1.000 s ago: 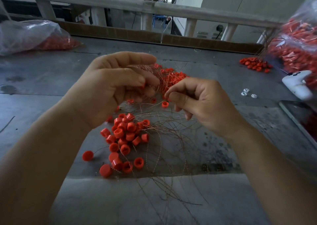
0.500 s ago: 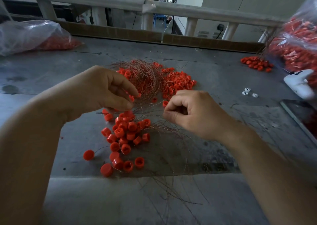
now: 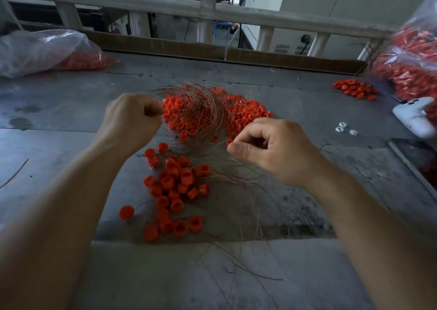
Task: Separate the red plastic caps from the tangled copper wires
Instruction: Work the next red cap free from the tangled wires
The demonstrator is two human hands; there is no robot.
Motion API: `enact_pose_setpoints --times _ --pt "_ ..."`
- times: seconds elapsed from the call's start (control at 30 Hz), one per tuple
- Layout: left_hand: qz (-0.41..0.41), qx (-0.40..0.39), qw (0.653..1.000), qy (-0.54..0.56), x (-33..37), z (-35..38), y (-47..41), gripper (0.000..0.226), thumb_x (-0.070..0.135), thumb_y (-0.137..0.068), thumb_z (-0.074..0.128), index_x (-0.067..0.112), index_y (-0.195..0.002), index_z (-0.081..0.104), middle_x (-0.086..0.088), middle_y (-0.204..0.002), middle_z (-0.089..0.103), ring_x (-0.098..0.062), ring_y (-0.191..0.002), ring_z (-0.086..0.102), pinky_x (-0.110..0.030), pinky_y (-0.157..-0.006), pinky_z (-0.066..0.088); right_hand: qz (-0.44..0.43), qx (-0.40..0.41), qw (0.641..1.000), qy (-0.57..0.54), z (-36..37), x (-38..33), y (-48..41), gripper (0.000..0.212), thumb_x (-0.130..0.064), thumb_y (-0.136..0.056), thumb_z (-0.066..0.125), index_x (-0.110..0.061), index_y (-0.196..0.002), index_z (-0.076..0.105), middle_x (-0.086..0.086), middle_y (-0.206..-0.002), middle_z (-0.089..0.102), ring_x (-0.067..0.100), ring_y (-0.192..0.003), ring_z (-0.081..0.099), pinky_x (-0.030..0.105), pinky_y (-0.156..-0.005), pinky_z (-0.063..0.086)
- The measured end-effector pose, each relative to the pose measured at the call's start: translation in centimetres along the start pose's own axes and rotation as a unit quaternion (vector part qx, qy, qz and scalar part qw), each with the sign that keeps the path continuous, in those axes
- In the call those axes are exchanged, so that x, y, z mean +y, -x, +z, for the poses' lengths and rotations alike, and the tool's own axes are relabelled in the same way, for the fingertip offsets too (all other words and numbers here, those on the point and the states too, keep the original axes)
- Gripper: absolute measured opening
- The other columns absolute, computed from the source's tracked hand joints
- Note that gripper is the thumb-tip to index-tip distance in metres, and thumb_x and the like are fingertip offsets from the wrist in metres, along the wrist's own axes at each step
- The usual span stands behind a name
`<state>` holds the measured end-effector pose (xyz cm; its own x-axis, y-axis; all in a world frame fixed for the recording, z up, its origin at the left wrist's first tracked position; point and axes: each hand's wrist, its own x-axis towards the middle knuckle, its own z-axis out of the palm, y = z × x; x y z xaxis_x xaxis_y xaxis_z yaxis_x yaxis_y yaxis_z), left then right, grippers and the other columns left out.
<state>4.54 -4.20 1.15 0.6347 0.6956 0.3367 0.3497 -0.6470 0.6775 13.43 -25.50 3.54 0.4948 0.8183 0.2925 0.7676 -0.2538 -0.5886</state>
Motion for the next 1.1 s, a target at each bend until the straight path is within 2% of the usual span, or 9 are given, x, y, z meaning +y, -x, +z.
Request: enact_pose_setpoints --times 0.1,0.2,0.3,0.4,0.6,0.8,0.9,0.97,1.1 --pt "-0.012 0.041 0.999 -0.004 -0.6 0.8 -0.7 0.016 0.000 -0.083 0.052 0.013 -0.087 0.060 -0.005 -0.090 0.063 -0.024 -0.089 0.058 -0.034 -0.073 0.045 0.003 0.097 0.995 -0.026 -0.4 0.0 -0.2 0.030 -0.043 -0.075 0.059 -0.015 -0.073 0.068 -0.014 -0.069 0.059 0.000 -0.066 0.055 0.007 -0.056 0.040" --pt "-0.060 0.039 0.997 0.037 -1.4 0.9 -1.5 0.023 -0.007 -0.080 0.048 0.015 -0.085 0.054 -0.012 -0.093 0.065 -0.033 -0.093 0.060 -0.046 -0.083 0.050 0.015 0.154 0.987 -0.036 -0.7 0.3 -0.5 0.024 -0.034 -0.080 0.063 -0.011 -0.073 0.069 -0.011 -0.064 0.061 0.001 -0.057 0.054 0.009 -0.051 0.039" --pt "-0.050 0.027 0.998 -0.008 -2.1 1.1 -1.4 0.025 -0.006 -0.075 0.060 0.018 -0.083 0.059 -0.006 -0.085 0.063 -0.032 -0.091 0.061 -0.040 -0.084 0.049 0.019 0.175 0.984 -0.029 -0.6 0.4 -0.5 0.023 -0.031 -0.082 0.064 -0.010 -0.073 0.069 -0.005 -0.065 0.064 0.009 -0.056 0.055 0.014 -0.051 0.042" --pt "-0.028 -0.012 0.999 -0.011 -2.2 1.3 -1.3 0.018 0.011 -0.072 0.076 0.014 -0.088 0.070 -0.002 -0.079 0.060 -0.027 -0.080 0.060 -0.034 -0.076 0.048 0.024 0.188 0.981 -0.033 -0.5 0.3 -0.5 0.021 -0.030 -0.083 0.064 -0.012 -0.072 0.069 -0.006 -0.065 0.065 0.009 -0.059 0.057 0.011 -0.051 0.041" --pt "0.016 -0.027 0.999 -0.021 -1.9 1.9 -1.2 0.027 0.025 -0.070 0.079 0.015 -0.094 0.072 0.001 -0.082 0.059 -0.017 -0.080 0.054 -0.030 -0.073 0.042 0.028 0.215 0.975 -0.040 -0.6 0.2 -0.5 0.018 -0.028 -0.083 0.065 -0.022 -0.066 0.063 -0.013 -0.058 0.060 0.003 -0.057 0.054 0.006 -0.050 0.037" --pt "0.024 -0.031 0.999 -0.037 -1.4 2.3 -1.0 0.014 0.022 -0.071 0.078 0.023 -0.071 0.064 0.013 -0.067 0.048 -0.015 -0.076 0.049 -0.028 -0.067 0.035 0.032 0.223 0.973 -0.038 -0.7 0.4 -0.5 0.020 -0.028 -0.084 0.064 -0.021 -0.066 0.064 -0.007 -0.064 0.065 0.014 -0.062 0.059 0.014 -0.052 0.042" --pt "0.001 -0.025 0.999 -0.026 -1.3 1.9 -1.1 0.028 0.021 -0.069 0.079 0.030 -0.060 0.055 0.007 -0.069 0.055 -0.019 -0.077 0.055 -0.031 -0.068 0.043 0.038 0.243 0.969 -0.036 -0.9 0.7 -0.6 0.022 -0.029 -0.085 0.063 -0.029 -0.063 0.060 -0.007 -0.063 0.064 0.008 -0.058 0.057 0.011 -0.052 0.041" --pt "-0.011 -0.006 1.000 -0.009 -1.2 1.4 -1.2 0.030 0.016 -0.070 0.078 0.031 -0.060 0.054 0.002 -0.073 0.060 -0.023 -0.082 0.060 -0.036 -0.077 0.050 0.053 0.255 0.965 -0.033 -1.2 1.1 -0.7 0.022 -0.030 -0.085 0.063 -0.030 -0.063 0.059 -0.009 -0.061 0.062 0.002 -0.056 0.054 0.009 -0.051 0.039" --pt "-0.042 0.055 0.997 0.039 -0.8 0.6 -1.3 0.016 0.011 -0.072 0.076 0.017 -0.082 0.066 0.006 -0.072 0.059 -0.017 -0.079 0.060 -0.030 -0.077 0.047 0.100 0.244 0.965 -0.001 -1.5 2.3 -1.1 0.023 -0.030 -0.085 0.063 -0.033 -0.063 0.056 -0.016 -0.057 0.056 -0.009 -0.052 0.051 0.003 -0.050 0.036"
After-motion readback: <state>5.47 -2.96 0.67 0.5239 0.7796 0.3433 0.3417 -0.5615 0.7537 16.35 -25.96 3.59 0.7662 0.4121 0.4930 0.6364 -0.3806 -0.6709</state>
